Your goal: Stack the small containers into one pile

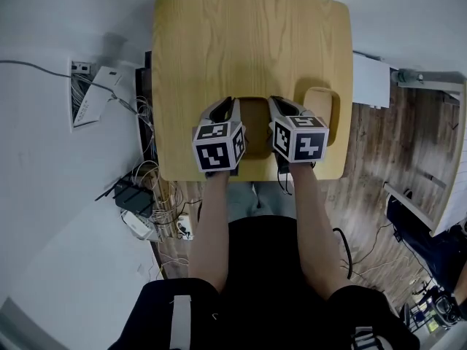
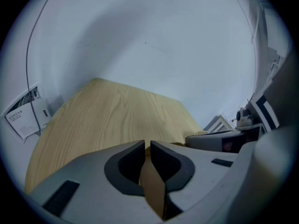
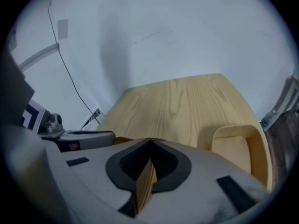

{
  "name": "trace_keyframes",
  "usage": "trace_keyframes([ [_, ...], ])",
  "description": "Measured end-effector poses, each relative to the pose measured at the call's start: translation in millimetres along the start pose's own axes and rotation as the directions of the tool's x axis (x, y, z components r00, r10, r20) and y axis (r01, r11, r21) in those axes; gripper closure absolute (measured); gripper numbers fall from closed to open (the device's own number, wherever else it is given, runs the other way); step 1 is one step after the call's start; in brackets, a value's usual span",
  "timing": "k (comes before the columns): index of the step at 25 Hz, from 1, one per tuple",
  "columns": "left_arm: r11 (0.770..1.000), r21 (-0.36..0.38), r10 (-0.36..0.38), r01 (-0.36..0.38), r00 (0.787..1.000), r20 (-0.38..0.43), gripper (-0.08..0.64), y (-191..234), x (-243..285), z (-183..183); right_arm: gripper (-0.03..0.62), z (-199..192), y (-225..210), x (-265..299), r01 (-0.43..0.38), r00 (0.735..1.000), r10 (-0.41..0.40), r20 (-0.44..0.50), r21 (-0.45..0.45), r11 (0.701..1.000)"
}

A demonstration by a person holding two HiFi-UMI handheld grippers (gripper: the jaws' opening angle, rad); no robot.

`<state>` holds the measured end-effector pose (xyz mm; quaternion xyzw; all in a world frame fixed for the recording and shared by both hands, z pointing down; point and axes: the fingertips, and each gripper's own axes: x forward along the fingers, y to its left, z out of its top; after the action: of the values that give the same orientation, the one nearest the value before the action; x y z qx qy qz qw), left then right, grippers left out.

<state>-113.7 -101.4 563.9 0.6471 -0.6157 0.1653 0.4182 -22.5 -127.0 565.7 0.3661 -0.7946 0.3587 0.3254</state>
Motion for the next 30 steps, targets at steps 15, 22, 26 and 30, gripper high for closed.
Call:
trace_keyframes([
  [15,1.000,-0.014,-0.002,0.002,1.000,0.016,0.542,9.9,-8.0,2.5,0.588,3.8,-6.8,-6.2,0.040,0.998,-0.040,0.053,0.010,0.999],
  [22,0.999,-0.011,-0.032,0.032,0.999,-0.014,0.469,7.7,-11.2,-15.4,0.497,-13.4,-6.5,-6.9,0.020,0.998,-0.023,0.052,0.059,0.998],
  [26,0.999,-0.016,-0.043,0.042,0.998,-0.040,0.469,8.6,-10.2,-28.4,0.497,-24.6,-7.3,-5.6,0.025,0.999,-0.028,0.037,0.063,0.998],
  [30,0.999,-0.010,-0.048,0.048,0.997,-0.061,0.433,6.7,-9.8,-38.7,0.497,-38.4,-6.5,-4.4,0.007,1.000,-0.008,0.013,0.085,0.996],
])
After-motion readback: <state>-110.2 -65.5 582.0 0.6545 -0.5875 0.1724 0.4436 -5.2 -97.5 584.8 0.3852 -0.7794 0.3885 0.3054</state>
